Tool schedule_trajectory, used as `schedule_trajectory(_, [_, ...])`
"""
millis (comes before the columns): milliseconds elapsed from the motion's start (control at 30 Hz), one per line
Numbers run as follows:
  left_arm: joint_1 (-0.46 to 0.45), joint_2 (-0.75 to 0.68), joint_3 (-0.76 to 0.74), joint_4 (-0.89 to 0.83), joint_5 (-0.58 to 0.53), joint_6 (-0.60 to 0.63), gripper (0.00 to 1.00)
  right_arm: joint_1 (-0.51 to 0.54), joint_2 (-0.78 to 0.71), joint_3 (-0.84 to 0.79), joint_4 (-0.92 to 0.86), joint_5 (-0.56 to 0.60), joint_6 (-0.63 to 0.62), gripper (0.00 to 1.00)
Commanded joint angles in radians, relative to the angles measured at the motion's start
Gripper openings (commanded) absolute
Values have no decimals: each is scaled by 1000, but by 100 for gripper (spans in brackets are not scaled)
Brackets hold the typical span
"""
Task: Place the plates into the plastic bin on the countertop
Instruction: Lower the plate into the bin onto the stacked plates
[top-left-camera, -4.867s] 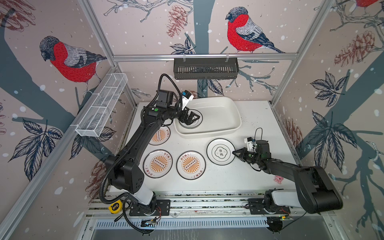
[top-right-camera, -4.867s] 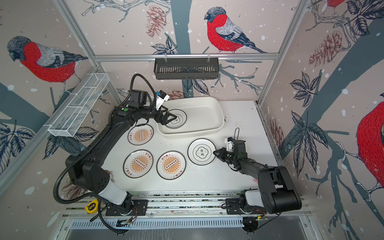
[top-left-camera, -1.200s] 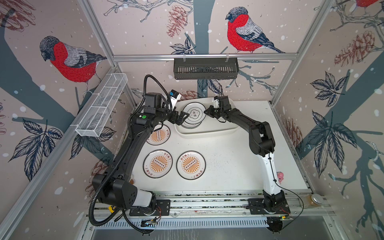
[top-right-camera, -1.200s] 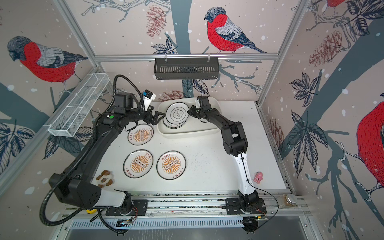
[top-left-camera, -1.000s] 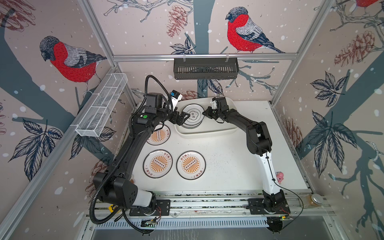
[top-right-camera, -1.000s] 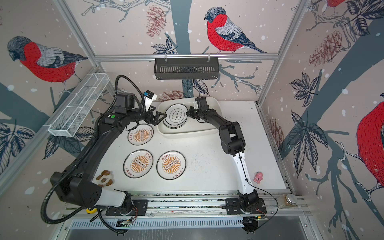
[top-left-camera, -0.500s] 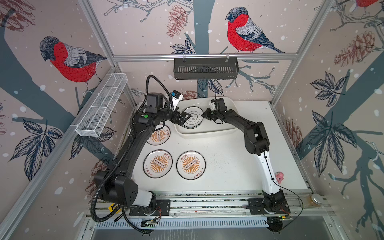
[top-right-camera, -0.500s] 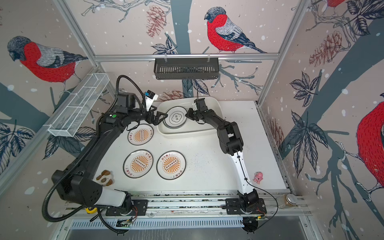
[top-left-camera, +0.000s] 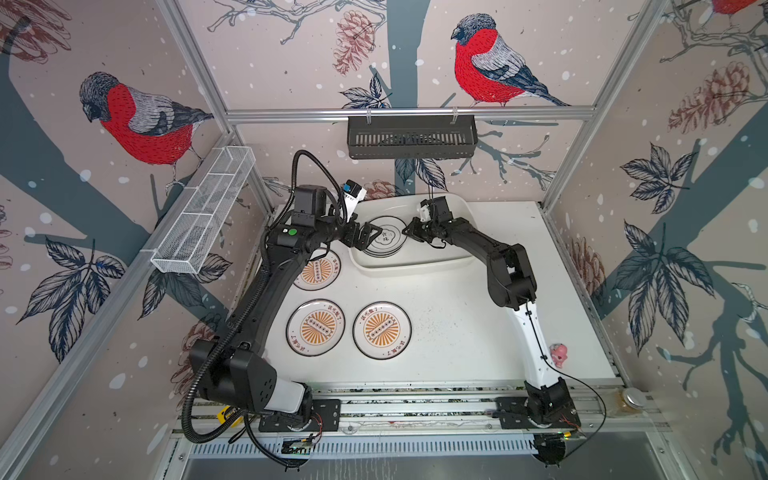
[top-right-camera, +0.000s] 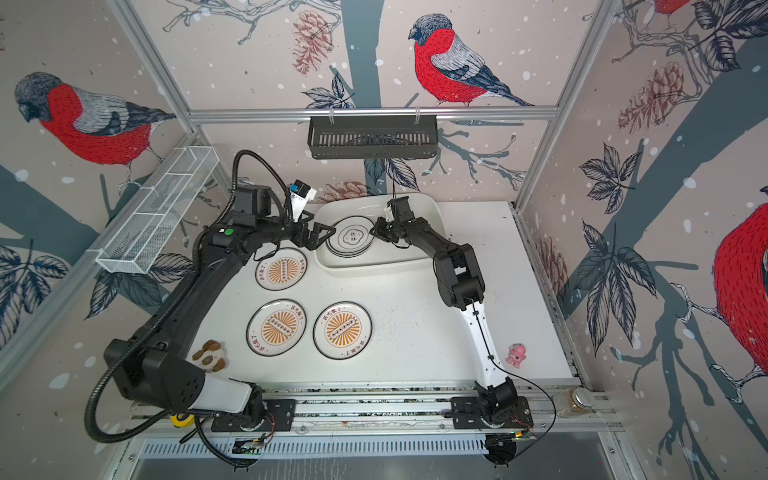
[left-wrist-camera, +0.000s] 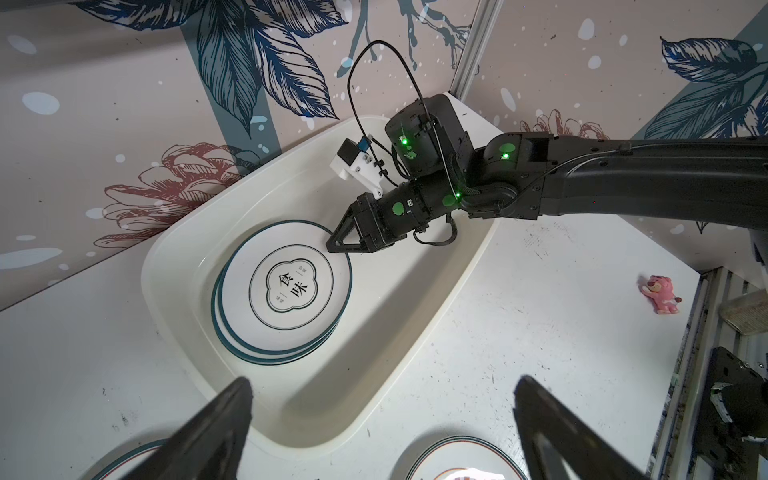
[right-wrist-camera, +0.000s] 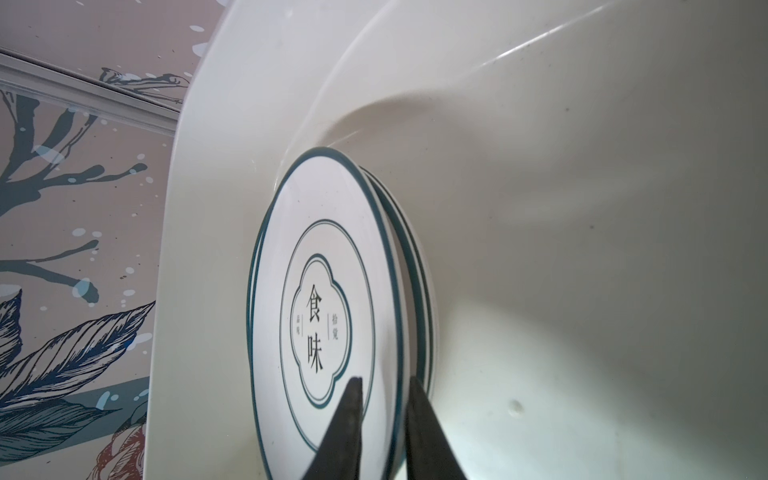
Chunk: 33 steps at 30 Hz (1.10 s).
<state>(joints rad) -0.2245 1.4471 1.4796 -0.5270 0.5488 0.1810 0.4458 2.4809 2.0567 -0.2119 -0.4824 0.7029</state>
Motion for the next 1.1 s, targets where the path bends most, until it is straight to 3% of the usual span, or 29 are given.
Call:
schedule_trajectory(0, [1,-1,2,28,15,6,97,0,-11,10,-20,10,-29,24])
schedule_trajectory(500, [1,3,-3,32,14,6,97,-5,-44,-2,-53,69,-60,31])
schedule_trajectory(1067, [2,-6,-44,33,-53,-55,97,-10,-49,-53,10,71,-45,17])
